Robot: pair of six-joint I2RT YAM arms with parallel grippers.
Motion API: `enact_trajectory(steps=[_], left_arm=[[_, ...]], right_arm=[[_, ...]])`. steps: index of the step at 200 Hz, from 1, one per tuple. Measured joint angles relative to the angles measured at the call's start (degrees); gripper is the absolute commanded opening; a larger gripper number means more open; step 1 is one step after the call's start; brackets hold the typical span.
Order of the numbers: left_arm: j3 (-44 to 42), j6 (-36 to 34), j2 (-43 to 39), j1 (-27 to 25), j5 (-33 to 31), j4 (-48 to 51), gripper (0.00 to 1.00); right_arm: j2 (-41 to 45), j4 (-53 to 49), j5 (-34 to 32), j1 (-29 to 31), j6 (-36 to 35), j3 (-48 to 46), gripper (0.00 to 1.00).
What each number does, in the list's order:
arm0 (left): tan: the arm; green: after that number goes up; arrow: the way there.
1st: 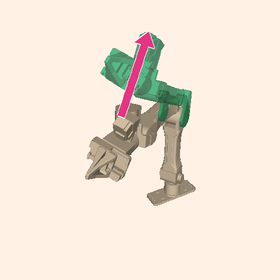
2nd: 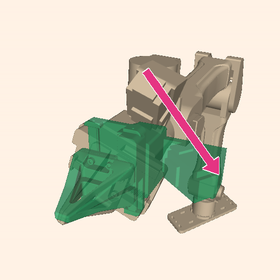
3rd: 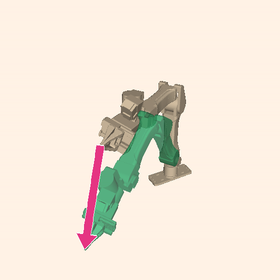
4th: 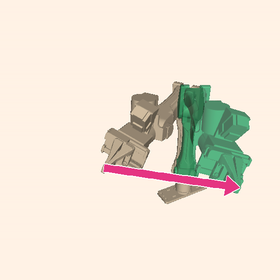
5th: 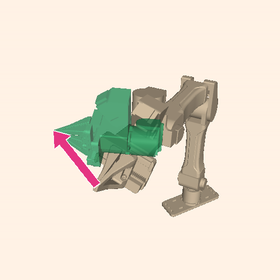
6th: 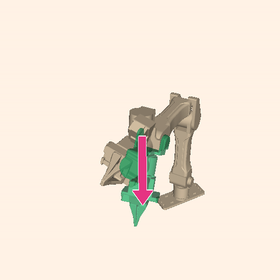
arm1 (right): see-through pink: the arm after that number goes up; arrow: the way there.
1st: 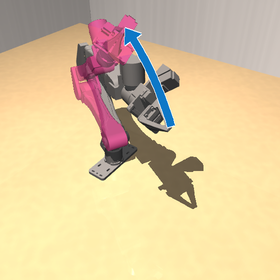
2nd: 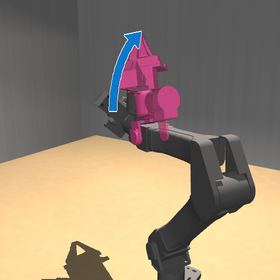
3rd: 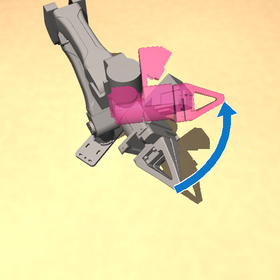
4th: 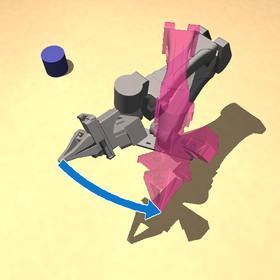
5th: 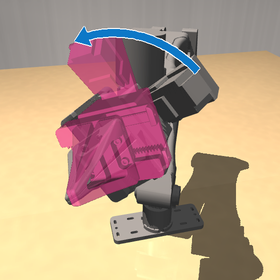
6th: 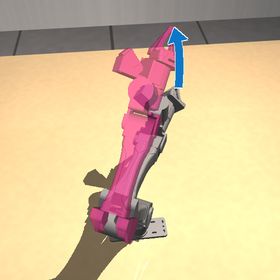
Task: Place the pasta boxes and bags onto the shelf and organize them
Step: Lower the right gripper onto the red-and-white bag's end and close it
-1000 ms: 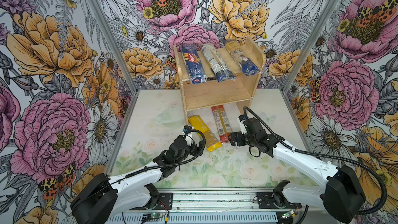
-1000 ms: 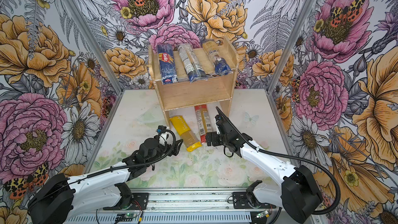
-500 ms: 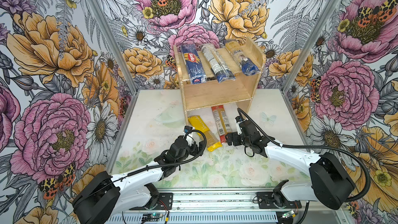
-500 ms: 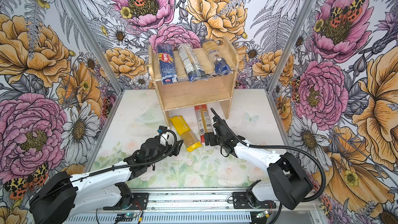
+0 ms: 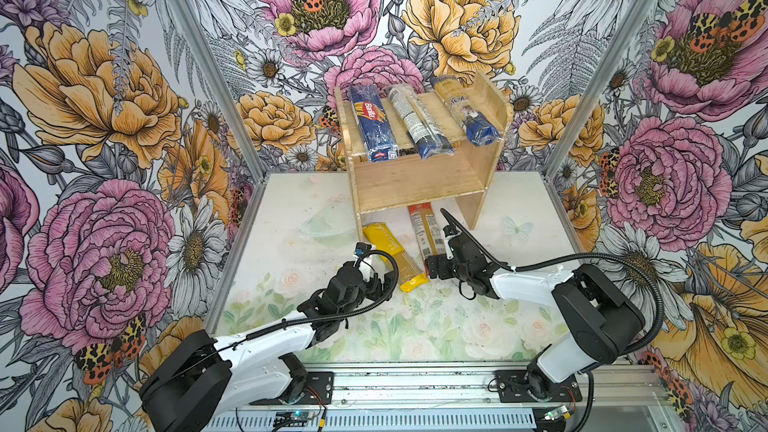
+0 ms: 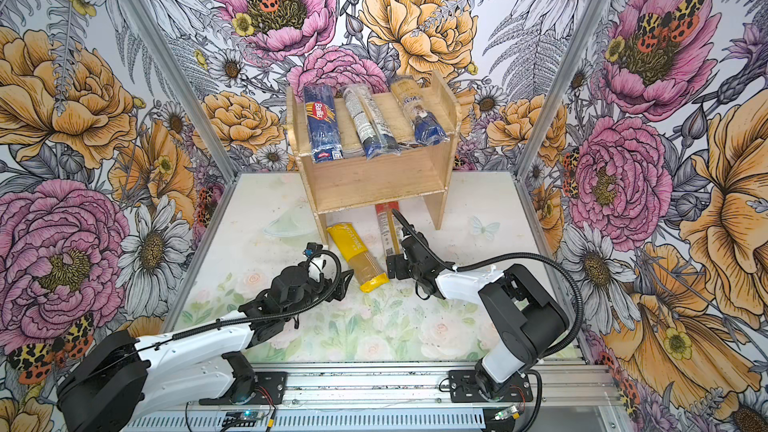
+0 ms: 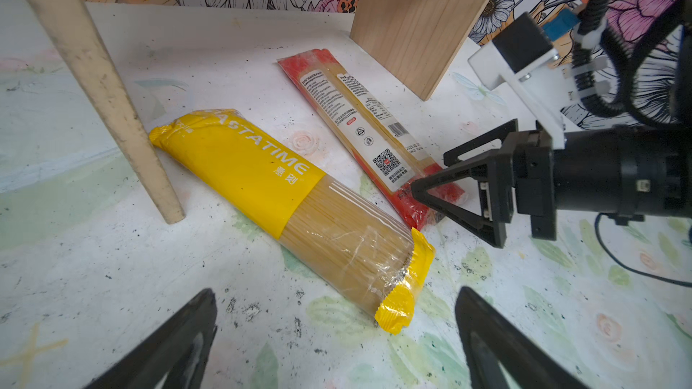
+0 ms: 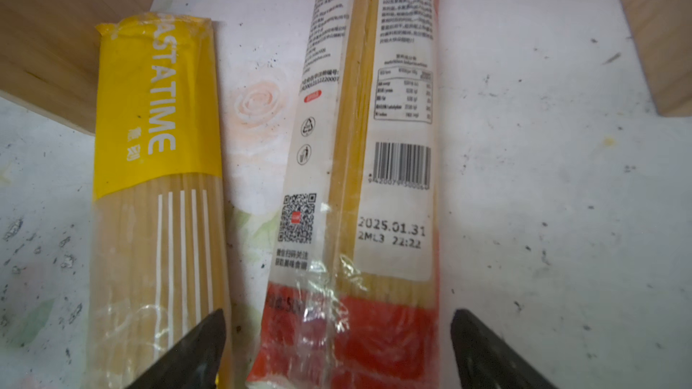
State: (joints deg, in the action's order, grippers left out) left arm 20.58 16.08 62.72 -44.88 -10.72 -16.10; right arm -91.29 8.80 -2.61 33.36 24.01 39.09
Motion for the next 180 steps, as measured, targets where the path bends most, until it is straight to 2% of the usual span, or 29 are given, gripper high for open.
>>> enact_trajectory(steps=[59, 180], left_arm=[[0.0, 0.0, -1.1, 0.0, -1.0, 0.0, 0.99], [0.0, 0.0, -1.1, 0.0, -1.7, 0.0, 0.99]], right_arm=[[-4.8, 6.9, -0.3, 0.0, -0.1, 0.0, 0.95], [-9.7, 10.4, -5.7, 1.8, -3.1, 0.5, 0.93]])
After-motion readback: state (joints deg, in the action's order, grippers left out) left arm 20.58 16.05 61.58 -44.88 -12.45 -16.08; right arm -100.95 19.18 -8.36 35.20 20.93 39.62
